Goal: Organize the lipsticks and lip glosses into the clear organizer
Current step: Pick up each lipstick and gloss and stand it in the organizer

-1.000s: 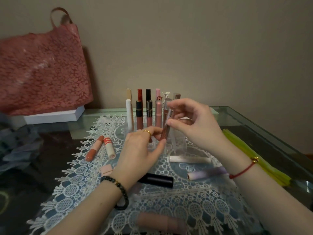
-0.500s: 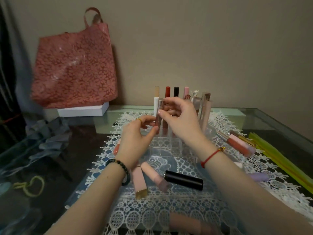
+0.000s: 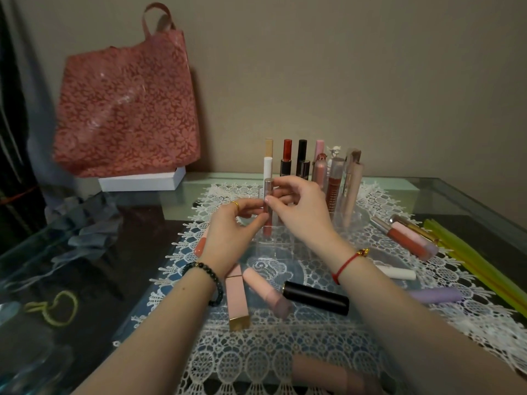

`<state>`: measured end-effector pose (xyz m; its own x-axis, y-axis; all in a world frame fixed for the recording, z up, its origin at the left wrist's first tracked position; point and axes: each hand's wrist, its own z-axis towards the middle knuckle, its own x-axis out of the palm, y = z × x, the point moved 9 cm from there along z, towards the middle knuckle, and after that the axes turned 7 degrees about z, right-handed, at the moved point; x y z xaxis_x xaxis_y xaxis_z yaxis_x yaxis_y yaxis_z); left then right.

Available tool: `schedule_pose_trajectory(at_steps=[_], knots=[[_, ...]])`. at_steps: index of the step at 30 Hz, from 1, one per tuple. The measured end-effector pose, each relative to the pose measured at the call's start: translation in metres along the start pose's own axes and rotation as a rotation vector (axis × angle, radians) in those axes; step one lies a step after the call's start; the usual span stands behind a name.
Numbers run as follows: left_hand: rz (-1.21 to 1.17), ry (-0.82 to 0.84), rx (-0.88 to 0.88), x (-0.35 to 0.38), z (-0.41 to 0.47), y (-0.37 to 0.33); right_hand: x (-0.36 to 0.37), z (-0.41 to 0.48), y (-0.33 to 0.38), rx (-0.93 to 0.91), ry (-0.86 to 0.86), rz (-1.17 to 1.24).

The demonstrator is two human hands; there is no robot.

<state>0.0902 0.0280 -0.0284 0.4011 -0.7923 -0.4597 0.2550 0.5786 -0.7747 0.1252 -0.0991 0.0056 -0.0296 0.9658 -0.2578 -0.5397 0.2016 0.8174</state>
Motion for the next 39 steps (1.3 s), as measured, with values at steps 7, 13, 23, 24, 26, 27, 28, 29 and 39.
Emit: schedule_pose_trajectory(at_steps=[7, 13, 23, 24, 26, 27, 28, 29, 39], knots=[[0.005, -0.021, -0.013, 0.000, 0.000, 0.002, 0.004, -0.003, -0.004, 0.009, 0.024, -0.010], [-0.004, -0.013, -0.030, 0.000, 0.000, 0.004, 0.005, -0.004, -0.002, 0.011, 0.042, 0.011], [-0.027, -0.008, -0.016, 0.000, 0.000, 0.005, 0.000, -0.006, -0.001, 0.006, 0.051, 0.007], [-0.029, -0.010, -0.015, -0.001, 0.000, 0.006, -0.002, -0.006, -0.001, 0.004, 0.050, 0.007], [-0.030, -0.017, -0.015, -0.001, 0.000, 0.006, -0.006, -0.006, 0.001, 0.002, 0.044, 0.010], [-0.030, -0.019, -0.018, -0.001, 0.000, 0.006, -0.010, -0.006, 0.003, 0.000, 0.040, 0.013], [-0.031, -0.020, -0.022, -0.002, -0.001, 0.006, -0.014, -0.005, 0.006, -0.002, 0.036, 0.017], [-0.034, -0.019, -0.024, -0.002, -0.001, 0.006, -0.019, -0.005, 0.009, -0.005, 0.033, 0.020], [0.133, 0.142, 0.008, 0.011, -0.007, 0.003, -0.119, -0.008, 0.039, -0.084, -0.088, -0.057]])
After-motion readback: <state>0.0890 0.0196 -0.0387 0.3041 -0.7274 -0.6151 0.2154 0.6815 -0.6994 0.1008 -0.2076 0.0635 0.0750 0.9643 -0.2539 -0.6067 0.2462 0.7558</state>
